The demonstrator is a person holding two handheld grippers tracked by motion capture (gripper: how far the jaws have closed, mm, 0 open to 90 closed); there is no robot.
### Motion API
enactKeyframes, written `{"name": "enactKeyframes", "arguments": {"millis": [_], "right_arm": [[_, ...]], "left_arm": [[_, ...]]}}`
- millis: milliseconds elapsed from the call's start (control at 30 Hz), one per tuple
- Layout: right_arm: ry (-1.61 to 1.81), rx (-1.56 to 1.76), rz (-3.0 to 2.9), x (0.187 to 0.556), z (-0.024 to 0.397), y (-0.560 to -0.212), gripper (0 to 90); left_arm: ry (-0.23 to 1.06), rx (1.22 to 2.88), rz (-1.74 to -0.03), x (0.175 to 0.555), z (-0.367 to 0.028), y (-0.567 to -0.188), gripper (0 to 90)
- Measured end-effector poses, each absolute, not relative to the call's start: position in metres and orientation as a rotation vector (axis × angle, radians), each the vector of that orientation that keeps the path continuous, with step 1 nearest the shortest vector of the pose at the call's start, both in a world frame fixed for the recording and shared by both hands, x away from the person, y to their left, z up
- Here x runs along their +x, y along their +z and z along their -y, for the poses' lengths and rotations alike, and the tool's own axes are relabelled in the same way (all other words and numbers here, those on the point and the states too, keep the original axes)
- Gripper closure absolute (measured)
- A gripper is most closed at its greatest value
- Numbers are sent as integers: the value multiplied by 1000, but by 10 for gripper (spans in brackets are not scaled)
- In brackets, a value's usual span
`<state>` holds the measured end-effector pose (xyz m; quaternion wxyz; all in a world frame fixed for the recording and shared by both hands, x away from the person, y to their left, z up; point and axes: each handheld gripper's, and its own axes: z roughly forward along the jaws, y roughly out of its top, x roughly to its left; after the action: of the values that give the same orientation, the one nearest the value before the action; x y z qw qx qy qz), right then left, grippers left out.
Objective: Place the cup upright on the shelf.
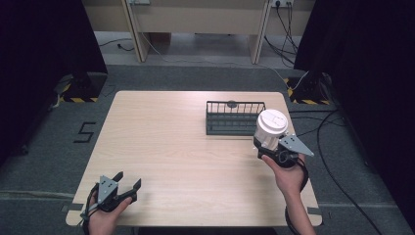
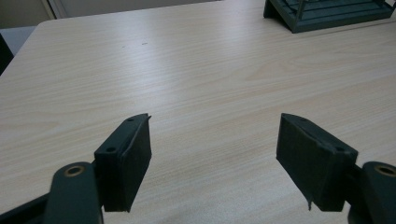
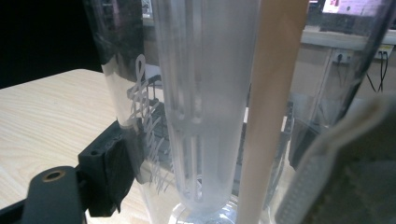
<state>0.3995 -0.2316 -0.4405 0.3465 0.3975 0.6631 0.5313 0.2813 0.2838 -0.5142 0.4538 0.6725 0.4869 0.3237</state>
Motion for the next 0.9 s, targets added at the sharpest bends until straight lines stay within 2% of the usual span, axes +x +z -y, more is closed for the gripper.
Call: {"name": "enactKeyframes", "arguments": {"millis": [900], "right_arm": [[1383,1041,-1709,421,222,-428,186]], "left_arm": [[796,1659,-1199,281,-284,-514,262]]}}
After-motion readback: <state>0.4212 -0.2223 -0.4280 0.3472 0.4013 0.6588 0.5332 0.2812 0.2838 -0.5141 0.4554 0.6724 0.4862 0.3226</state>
